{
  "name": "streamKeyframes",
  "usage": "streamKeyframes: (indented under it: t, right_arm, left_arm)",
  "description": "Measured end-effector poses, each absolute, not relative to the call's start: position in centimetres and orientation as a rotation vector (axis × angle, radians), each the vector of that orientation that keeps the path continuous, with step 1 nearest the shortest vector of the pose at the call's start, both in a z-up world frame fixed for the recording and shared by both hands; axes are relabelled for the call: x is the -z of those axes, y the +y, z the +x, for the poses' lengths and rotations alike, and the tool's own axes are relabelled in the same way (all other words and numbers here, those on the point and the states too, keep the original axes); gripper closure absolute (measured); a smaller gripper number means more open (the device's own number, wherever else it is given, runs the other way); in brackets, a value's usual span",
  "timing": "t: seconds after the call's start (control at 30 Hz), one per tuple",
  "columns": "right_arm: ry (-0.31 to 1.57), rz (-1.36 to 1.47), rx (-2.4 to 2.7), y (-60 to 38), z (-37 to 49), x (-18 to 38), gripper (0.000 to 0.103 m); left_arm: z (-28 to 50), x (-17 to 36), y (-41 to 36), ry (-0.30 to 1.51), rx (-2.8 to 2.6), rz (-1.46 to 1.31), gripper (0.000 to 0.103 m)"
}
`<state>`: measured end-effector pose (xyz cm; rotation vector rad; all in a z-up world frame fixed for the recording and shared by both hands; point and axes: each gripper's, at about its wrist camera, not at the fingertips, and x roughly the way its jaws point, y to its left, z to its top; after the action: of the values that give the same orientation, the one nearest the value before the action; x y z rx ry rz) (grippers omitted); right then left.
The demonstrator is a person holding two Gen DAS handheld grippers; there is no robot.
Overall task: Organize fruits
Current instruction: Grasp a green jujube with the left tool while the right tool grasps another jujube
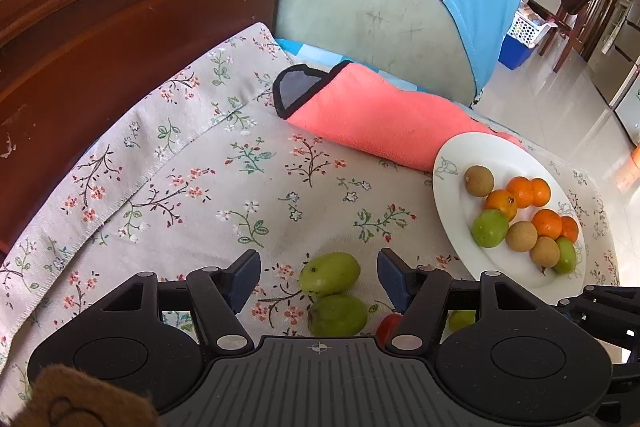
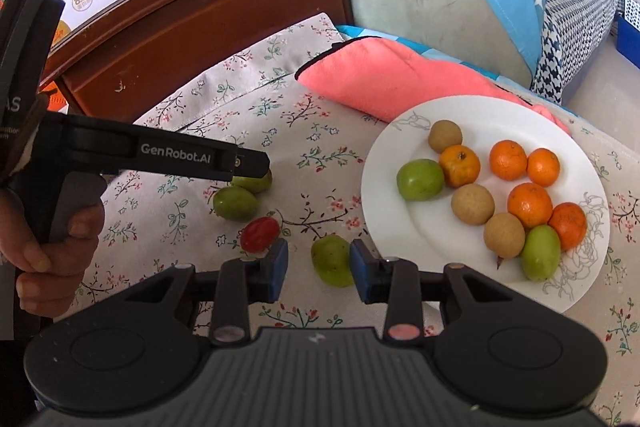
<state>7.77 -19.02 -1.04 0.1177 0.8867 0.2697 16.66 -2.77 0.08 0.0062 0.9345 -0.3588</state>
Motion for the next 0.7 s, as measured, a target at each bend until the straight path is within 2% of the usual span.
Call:
streamKeyframes:
  t: [0.53, 0.7]
  right_arm:
    - [0.899, 0.017, -0.248, -17.8, 8.0, 2.1, 0.067]
    - [0.920, 0.020, -0.254, -17.6, 8.1, 2.5, 0.068]
  left_arm:
    - [16.1, 1.9, -4.1, 0.939, 0.378, 0.081, 0.039]
    - [16.2, 2.0, -4.1, 0.927, 0.372, 0.074, 0.042]
